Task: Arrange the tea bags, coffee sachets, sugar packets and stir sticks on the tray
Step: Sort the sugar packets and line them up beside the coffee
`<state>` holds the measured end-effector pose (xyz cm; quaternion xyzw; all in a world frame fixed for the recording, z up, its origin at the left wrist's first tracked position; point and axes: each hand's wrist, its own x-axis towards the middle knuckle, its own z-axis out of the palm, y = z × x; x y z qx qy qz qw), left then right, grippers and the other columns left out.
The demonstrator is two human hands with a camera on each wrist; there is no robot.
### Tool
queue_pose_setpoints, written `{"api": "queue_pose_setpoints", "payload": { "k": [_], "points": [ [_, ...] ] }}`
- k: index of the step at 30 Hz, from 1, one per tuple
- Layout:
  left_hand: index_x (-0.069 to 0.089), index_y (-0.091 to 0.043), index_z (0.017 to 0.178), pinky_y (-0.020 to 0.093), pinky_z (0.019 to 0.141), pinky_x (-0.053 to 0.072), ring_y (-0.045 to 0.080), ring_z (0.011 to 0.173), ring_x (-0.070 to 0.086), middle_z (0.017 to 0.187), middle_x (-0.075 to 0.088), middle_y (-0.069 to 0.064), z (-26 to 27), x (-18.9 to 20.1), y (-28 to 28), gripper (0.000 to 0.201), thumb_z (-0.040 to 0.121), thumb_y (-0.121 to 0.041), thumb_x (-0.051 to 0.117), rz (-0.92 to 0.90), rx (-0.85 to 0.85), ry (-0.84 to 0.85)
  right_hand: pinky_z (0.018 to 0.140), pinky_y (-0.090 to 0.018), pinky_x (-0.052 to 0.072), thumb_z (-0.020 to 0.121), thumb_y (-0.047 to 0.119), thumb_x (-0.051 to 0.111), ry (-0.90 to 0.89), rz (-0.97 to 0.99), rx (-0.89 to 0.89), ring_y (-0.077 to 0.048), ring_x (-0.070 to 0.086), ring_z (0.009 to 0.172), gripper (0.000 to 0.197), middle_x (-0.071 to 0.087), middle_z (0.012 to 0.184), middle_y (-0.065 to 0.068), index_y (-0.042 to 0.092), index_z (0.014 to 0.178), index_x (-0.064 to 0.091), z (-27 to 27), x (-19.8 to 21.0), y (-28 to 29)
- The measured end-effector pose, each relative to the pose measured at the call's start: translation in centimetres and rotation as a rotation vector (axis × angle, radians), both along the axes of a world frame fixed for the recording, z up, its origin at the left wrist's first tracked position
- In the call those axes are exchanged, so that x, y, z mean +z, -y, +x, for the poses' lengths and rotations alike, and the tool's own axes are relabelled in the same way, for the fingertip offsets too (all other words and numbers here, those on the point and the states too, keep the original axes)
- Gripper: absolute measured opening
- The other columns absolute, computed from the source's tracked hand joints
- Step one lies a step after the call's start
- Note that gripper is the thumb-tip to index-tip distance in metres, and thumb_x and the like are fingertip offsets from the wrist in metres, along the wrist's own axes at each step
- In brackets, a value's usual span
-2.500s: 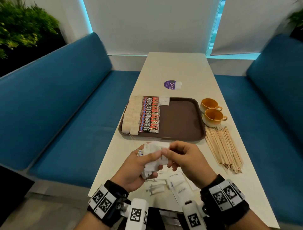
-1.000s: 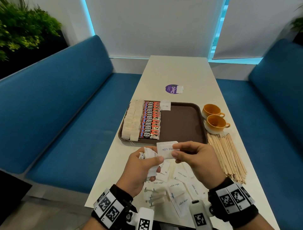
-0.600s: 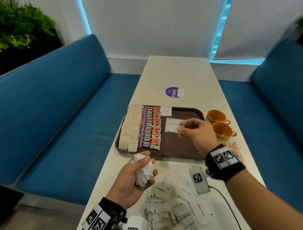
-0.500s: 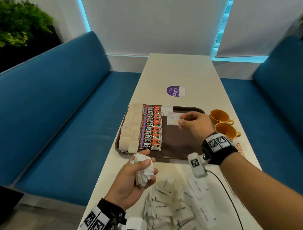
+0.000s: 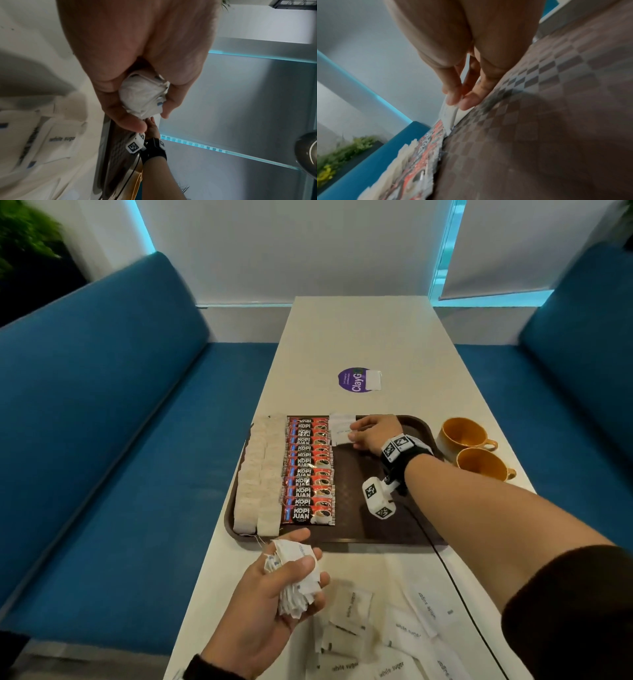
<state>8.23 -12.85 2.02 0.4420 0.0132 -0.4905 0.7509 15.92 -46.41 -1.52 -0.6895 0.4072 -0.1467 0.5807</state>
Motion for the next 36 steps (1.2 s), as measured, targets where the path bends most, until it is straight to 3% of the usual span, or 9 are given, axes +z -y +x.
{"api": "queue_pose_setpoints", "payload": {
  "k": [2,6,11,15,20,23,28,31,36],
  "points": [
    [0.072,-0.011,0.117,0.037,0.054,0.056,0.036,0.075,0.067,0.101,0.069,0.020,0.0,0.0,-0.2,0.047,0.072,0.002,0.070,-0.021,-0.010,-0.006,0.075,-0.035,0.065,0.079,0.002,0.085,-0.106,-0.110,0.010,-0.026,0.076,0.079,0.014,0.077,0.089,-0.010,0.013,0.084,0.077,0.8,-0.4,0.3],
    [0.075,-0.013,0.111,0.039,0.056,0.055,0.040,0.077,0.067,0.102,0.070,0.022,0.2,-0.2,-0.5,0.044,0.070,0.003,0.073,0.007,-0.002,0.017,0.081,-0.025,0.056,0.079,0.010,0.087,-0.247,-0.296,0.095,-0.012,0.069,0.080,0.012,0.078,0.095,-0.003,0.018,0.086,0.082,1.6,-0.5,0.6],
    [0.077,-0.011,0.105,0.040,0.055,0.054,0.043,0.077,0.065,0.099,0.070,0.024,0.6,-0.3,-0.2,0.046,0.063,0.006,0.081,0.020,0.002,0.015,0.082,-0.023,0.049,0.085,0.018,0.084,-0.330,-0.416,0.112,-0.016,0.068,0.096,0.010,0.076,0.112,-0.004,0.017,0.094,0.083,2.2,-0.5,0.6],
    [0.076,-0.008,0.107,0.042,0.054,0.055,0.046,0.075,0.067,0.101,0.070,0.027,0.8,-0.5,-0.2,0.050,0.059,0.003,0.079,0.043,-0.003,0.017,0.085,-0.023,0.049,0.087,0.021,0.082,-0.334,-0.445,0.105,-0.013,0.061,0.087,0.012,0.076,0.110,-0.003,0.016,0.098,0.082,2.5,-0.9,0.7],
    [0.069,-0.005,0.118,0.043,0.055,0.055,0.046,0.075,0.067,0.100,0.069,0.027,1.0,-0.7,-0.1,0.061,0.059,0.002,0.078,0.058,-0.015,0.020,0.085,-0.025,0.052,0.088,0.020,0.081,-0.352,-0.444,0.105,-0.016,0.065,0.090,0.009,0.076,0.111,-0.005,0.016,0.096,0.082,3.0,-0.8,0.8],
    [0.069,-0.005,0.117,0.043,0.057,0.055,0.045,0.074,0.066,0.098,0.070,0.027,1.0,-0.6,-0.2,0.060,0.059,0.002,0.079,0.039,-0.011,-0.013,0.084,-0.025,0.051,0.086,0.022,0.082,-0.321,-0.443,0.081,-0.020,0.068,0.100,0.008,0.074,0.115,-0.003,0.017,0.094,0.081,2.7,-0.7,0.7],
    [0.074,-0.004,0.110,0.043,0.057,0.055,0.044,0.075,0.065,0.098,0.068,0.026,0.8,-0.2,-0.5,0.066,0.046,0.002,0.087,-0.052,0.005,-0.073,0.076,-0.024,0.047,0.088,0.025,0.080,-0.200,-0.470,0.053,-0.016,0.067,0.088,0.010,0.071,0.092,0.002,0.019,0.096,0.077,0.8,1.1,0.1],
    [0.073,-0.005,0.111,0.041,0.058,0.056,0.041,0.076,0.066,0.099,0.066,0.022,0.3,0.2,-1.0,0.069,0.044,0.004,0.081,-0.101,-0.009,-0.054,0.064,-0.019,0.044,0.089,0.021,0.077,-0.129,-0.468,0.071,-0.006,0.060,0.070,0.004,0.070,0.086,0.001,0.020,0.093,0.076,-1.1,4.2,-1.2],
    [0.072,-0.010,0.120,0.042,0.061,0.059,0.044,0.088,0.069,0.103,0.066,0.022,-1.3,1.8,-1.9,0.071,0.050,0.003,0.075,-0.171,-0.003,0.005,0.064,-0.032,0.055,0.091,0.013,0.075,0.051,-0.288,0.215,-0.014,0.061,0.060,0.007,0.070,0.079,-0.006,0.020,0.087,0.075,-8.1,10.2,-6.6]
  ]
}}
